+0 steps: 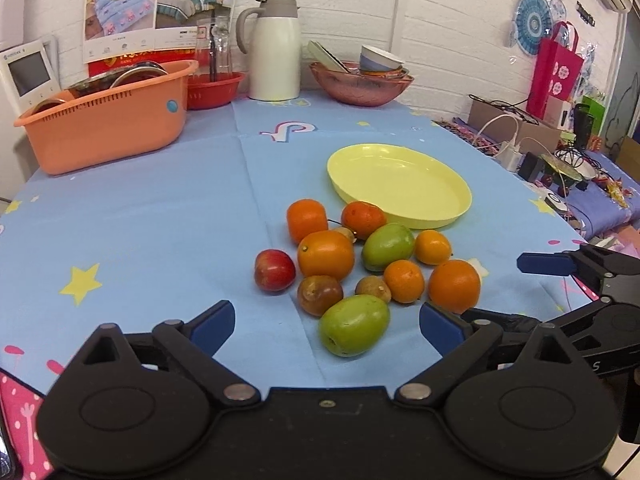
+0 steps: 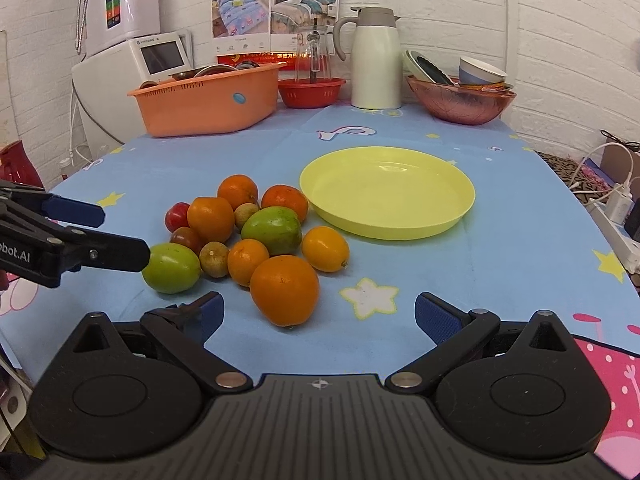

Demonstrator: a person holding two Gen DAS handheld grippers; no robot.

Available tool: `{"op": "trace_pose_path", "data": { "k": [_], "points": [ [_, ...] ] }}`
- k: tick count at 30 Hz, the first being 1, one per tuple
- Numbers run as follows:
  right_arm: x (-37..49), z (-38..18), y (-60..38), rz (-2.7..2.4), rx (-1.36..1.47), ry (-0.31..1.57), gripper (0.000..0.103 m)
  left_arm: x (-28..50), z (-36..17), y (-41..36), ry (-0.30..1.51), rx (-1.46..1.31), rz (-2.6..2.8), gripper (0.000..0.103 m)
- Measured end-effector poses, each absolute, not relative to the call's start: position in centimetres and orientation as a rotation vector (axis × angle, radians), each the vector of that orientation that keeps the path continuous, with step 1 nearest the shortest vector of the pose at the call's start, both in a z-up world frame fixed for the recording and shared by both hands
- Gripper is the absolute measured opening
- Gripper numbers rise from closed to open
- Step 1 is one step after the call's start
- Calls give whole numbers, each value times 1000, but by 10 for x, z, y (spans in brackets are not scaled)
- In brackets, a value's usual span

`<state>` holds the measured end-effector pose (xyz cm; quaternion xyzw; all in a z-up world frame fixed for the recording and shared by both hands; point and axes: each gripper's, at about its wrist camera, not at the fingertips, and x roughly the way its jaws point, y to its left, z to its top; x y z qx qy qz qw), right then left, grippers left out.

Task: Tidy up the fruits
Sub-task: 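Grasp the green guava with the left tool while the right tool grasps an orange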

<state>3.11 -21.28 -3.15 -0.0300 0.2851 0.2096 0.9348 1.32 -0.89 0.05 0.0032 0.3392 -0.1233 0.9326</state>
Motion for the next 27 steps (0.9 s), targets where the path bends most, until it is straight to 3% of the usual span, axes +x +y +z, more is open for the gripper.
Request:
{"op": "trace_pose_path", "data": {
  "k": [12, 16, 21, 23, 27],
  "points": [
    [43, -36, -204, 501, -49, 619, 103, 30, -11, -22, 748, 28, -354, 103],
    [44, -35, -204, 506, -49, 623, 89, 33, -15, -21, 772, 20, -362, 103],
    [46, -36, -203, 510, -47, 629, 82, 35, -18, -18, 780, -7, -356, 103],
    [46, -37, -203, 516, -41, 633, 75, 34, -17, -18, 778, -7, -351, 103],
    [46, -37, -201, 519, -44, 634, 72, 35, -18, -11, 782, -39, -354, 103]
  ]
}}
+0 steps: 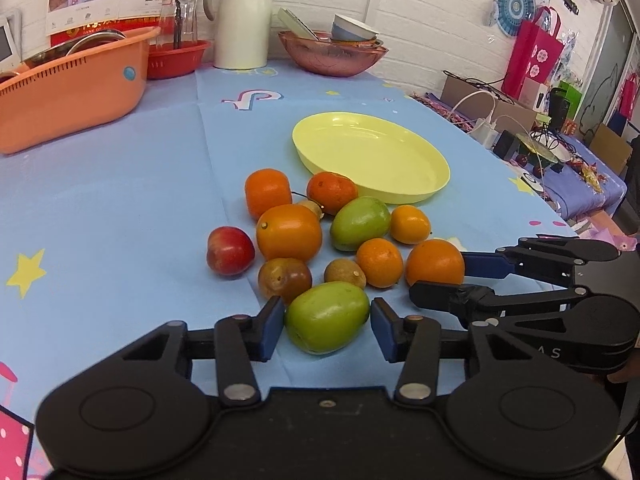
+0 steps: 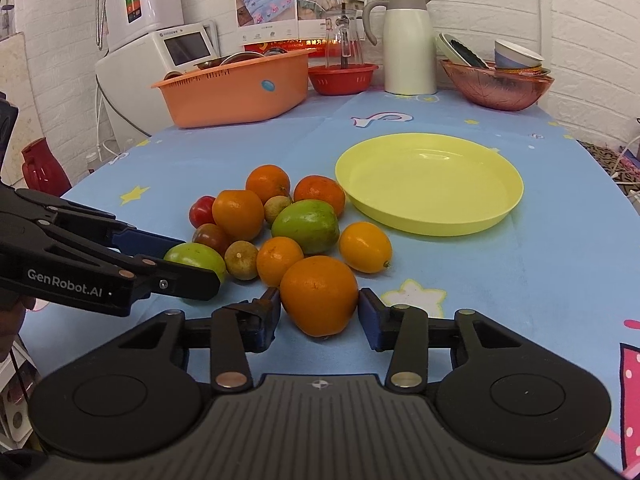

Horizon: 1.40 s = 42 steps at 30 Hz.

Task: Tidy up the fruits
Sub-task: 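Grasp the green guava with the left tool while the right tool grasps an orange, then lower the guava and orange onto the yellow plate and open both tools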

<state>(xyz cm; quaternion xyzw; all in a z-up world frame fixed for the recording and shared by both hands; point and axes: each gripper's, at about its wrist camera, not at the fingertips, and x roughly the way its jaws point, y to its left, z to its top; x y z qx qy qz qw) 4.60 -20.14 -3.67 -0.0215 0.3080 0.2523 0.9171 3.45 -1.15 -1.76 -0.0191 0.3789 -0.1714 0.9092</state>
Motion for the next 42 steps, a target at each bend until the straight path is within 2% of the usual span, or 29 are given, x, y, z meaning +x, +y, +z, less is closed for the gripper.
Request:
{"op": "trace_pose_path", "data": {
  "k": [13, 23, 32, 42],
  "points": [
    [46, -12, -225, 465, -9, 552, 72, 38, 24, -14, 668, -56, -431, 103],
    [97, 18, -247, 360, -45, 465, 72, 118, 54, -48, 625, -77, -464, 103],
    [155, 3, -255, 321, -37, 489, 72, 194, 31, -63, 704, -87, -444, 103],
    [200, -20, -252, 320, -43, 565, 72, 242, 4, -67, 752, -88, -443, 103]
  ]
}}
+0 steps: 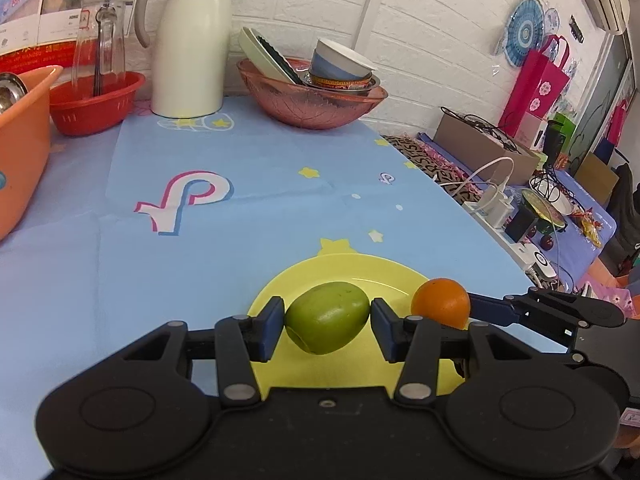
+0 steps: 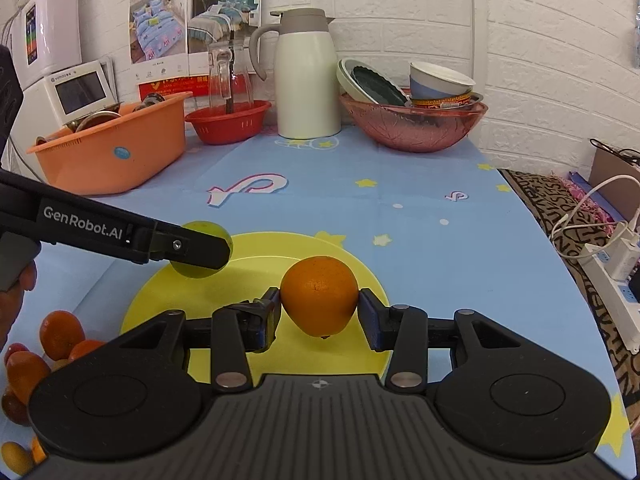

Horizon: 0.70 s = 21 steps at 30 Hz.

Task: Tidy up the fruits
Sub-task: 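Lower the guava and orange onto the yellow plate and open both tools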

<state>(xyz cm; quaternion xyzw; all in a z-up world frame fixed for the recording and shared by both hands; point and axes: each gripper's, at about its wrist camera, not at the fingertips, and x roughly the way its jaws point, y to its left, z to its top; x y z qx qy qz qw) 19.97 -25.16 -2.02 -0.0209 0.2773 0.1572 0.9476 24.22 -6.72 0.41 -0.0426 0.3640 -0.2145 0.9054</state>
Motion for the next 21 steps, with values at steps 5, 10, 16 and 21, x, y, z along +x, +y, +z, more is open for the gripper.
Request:
{"op": "trace_pose_path", "data": {
  "k": [5, 10, 16, 21],
  "points": [
    [212, -26, -248, 317, -64, 585, 72, 254, -4, -70, 768, -86, -458, 103],
    [219, -32, -246, 320, -81, 592, 72, 259, -12, -72, 778, -79, -459, 103],
    [221, -34, -244, 321, -96, 570, 73, 261, -15, -70, 781, -92, -457, 103],
    [217, -37, -242, 329, -125, 565, 91, 253, -9, -71, 734, -84, -457, 103]
  ]
}}
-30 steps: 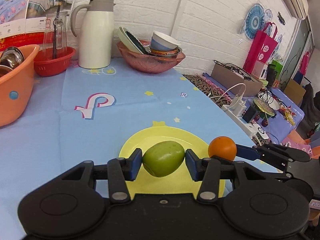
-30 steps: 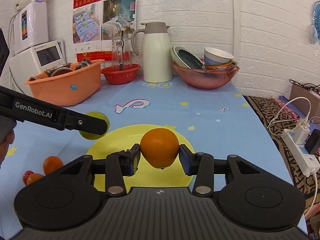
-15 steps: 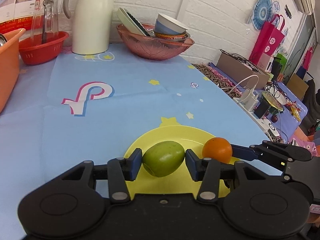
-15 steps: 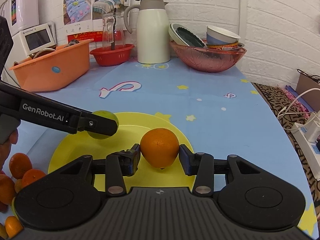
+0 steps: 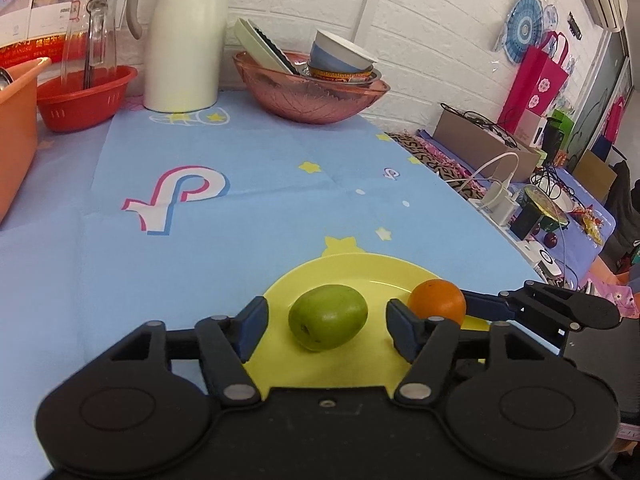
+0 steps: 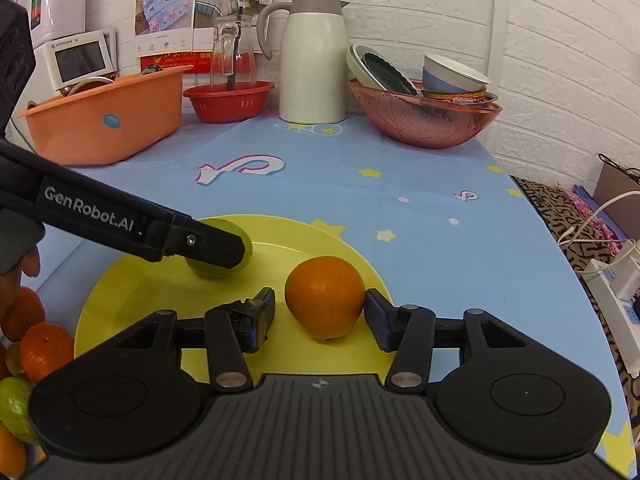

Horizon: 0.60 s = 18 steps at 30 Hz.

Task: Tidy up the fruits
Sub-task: 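Lower the guava and orange onto the yellow plate and open both tools, then move both tools back toward the fruit pile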

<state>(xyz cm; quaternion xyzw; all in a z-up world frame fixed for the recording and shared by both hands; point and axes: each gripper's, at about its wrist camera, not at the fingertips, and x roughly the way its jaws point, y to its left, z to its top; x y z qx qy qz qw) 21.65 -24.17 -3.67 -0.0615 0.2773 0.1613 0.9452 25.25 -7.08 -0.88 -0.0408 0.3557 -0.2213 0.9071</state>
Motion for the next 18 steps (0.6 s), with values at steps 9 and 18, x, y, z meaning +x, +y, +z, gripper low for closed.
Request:
{"op": "trace_pose_path", "data": {
  "k": [9, 18],
  "points": [
    [198, -33, -241, 330, -153, 515, 103, 230, 4, -70, 707, -50, -406, 103],
    [165, -14, -248, 333, -80, 494, 103, 185, 29, -57, 661, -43, -369, 103]
  ]
}}
